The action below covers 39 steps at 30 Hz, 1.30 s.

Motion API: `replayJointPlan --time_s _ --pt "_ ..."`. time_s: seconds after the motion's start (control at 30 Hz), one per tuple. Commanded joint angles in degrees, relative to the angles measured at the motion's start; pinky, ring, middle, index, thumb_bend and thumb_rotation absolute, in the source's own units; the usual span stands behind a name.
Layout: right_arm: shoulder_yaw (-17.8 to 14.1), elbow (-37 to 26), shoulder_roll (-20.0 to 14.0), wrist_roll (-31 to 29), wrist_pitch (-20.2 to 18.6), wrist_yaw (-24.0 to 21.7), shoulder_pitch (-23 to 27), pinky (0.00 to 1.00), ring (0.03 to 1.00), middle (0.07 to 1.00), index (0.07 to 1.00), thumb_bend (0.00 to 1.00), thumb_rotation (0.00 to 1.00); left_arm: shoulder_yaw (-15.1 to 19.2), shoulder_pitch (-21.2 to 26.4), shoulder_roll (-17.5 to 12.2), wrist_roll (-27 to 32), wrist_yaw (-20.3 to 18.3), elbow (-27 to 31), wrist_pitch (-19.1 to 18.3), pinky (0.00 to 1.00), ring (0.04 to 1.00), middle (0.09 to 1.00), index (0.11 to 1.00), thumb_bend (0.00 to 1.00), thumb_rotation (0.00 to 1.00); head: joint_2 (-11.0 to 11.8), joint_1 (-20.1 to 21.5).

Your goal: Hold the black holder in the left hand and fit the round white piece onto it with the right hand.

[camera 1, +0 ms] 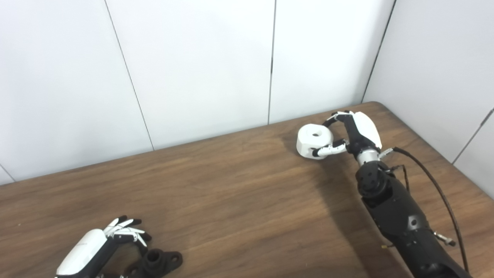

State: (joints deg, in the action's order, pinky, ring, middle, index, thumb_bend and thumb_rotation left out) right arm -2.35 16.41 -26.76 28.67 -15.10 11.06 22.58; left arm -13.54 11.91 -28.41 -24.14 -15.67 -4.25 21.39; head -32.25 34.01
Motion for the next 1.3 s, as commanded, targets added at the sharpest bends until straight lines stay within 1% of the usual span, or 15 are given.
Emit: replayJointPlan --time_s 0.0,0.13,0.2,0.27,0.33,0.4,0.53,0.6,0.7,0.87,0.9,1.0,1.07,1.1,1.27 --pt "-0.1 -1.5 -1.7 0.9 1.4 1.3 2.8 0.78 0.941 0.830 0.488 0.52 0.15 0.6 0.3 -1.7 0.4 -0.5 1.3 0.3 1.00 0.905 0.706 0.483 0.52 0.04 -0.1 -0.1" --pt "0.2 -2.2 -2.0 0.8 1.5 0.8 2.7 0.77 0.937 0.830 0.488 0.52 0.14 1.0 0.4 -1.1 0.5 -0.8 1.5 -0.3 1.00 0.907 0.703 0.483 0.52 0.04 -0.4 -0.9" --pt "0.2 -3.1 -2.0 0.8 1.1 0.4 2.5 0.77 0.943 0.830 0.488 0.52 0.14 1.1 0.5 -0.8 0.2 -0.9 1.6 -0.8 1.00 0.903 0.704 0.483 0.52 0.04 -0.7 -1.6" --pt "0.2 -4.2 -2.1 0.6 1.4 -0.1 2.2 0.79 0.948 0.828 0.488 0.52 0.14 1.0 0.5 -0.4 -0.6 -1.0 2.4 -2.0 1.00 0.900 0.703 0.483 0.52 0.04 -1.3 -3.9" --pt "0.1 -5.6 -2.2 0.1 2.1 -0.6 1.7 0.80 0.952 0.825 0.487 0.52 0.14 0.9 0.4 0.2 -1.1 -0.7 2.8 -2.2 1.00 0.893 0.699 0.483 0.52 0.04 -1.8 -5.5" --pt "0.3 -8.2 -2.1 -0.2 1.9 -1.9 1.1 0.82 0.954 0.821 0.487 0.52 0.14 0.8 0.3 0.6 -1.4 -0.5 3.0 -2.5 1.00 0.887 0.695 0.483 0.52 0.04 -2.2 -6.9" --pt "1.0 -14.5 -1.2 0.1 -1.1 -5.2 0.3 0.85 0.959 0.824 0.487 0.52 0.14 0.3 0.1 1.3 -2.1 -0.6 2.9 -3.0 1.00 0.899 0.702 0.483 0.52 0.04 -3.1 -9.1" --pt "1.5 -16.4 -0.4 -0.2 -0.4 -6.1 0.2 0.87 0.967 0.826 0.487 0.52 0.14 0.3 -0.1 1.5 -2.5 -0.3 2.9 -3.2 1.00 0.905 0.707 0.483 0.52 0.04 -3.6 -10.3" --pt "2.6 -18.2 -0.2 -0.3 0.6 -7.7 0.3 0.86 0.966 0.822 0.487 0.52 0.15 0.2 -0.3 1.9 -3.1 -0.1 2.8 -3.5 1.00 0.915 0.713 0.483 0.52 0.04 -4.2 -12.3" --pt "5.3 -23.7 2.1 -0.9 1.8 -10.6 0.3 0.85 0.950 0.816 0.486 0.52 0.15 0.0 -0.6 3.3 -5.0 2.1 1.8 -3.1 1.00 0.919 0.711 0.483 0.52 0.04 -5.7 -17.0" --pt "5.6 -24.5 2.4 -1.1 2.0 -11.1 0.2 0.86 0.949 0.817 0.486 0.52 0.15 -0.1 -0.7 3.6 -5.3 2.5 1.7 -3.1 1.00 0.919 0.710 0.483 0.52 0.04 -5.7 -17.2" --pt "7.3 -28.9 4.5 -1.2 0.2 -13.5 0.2 0.87 0.943 0.818 0.486 0.52 0.15 -0.1 -1.0 4.4 -6.4 3.6 1.8 -3.5 1.00 0.922 0.710 0.483 0.52 0.04 -6.0 -19.0" --pt "8.1 -31.2 5.5 -0.8 -0.7 -15.0 0.0 0.87 0.942 0.818 0.485 0.52 0.15 -0.4 -1.2 4.8 -7.2 3.9 2.0 -3.8 1.00 0.925 0.712 0.483 0.52 0.04 -6.3 -21.3" --pt "8.6 -32.2 6.4 -0.7 -1.0 -15.5 -0.1 0.87 0.944 0.819 0.485 0.52 0.15 -0.5 -1.3 4.9 -7.4 4.1 2.0 -3.8 1.00 0.927 0.713 0.483 0.52 0.04 -6.3 -21.5" --pt "10.6 -34.8 9.8 -0.6 -0.7 -17.3 -0.7 0.88 0.948 0.808 0.485 0.52 0.14 -0.9 -2.0 5.6 -8.5 4.8 2.7 -4.7 1.00 0.929 0.713 0.483 0.52 0.05 -7.3 -25.5"
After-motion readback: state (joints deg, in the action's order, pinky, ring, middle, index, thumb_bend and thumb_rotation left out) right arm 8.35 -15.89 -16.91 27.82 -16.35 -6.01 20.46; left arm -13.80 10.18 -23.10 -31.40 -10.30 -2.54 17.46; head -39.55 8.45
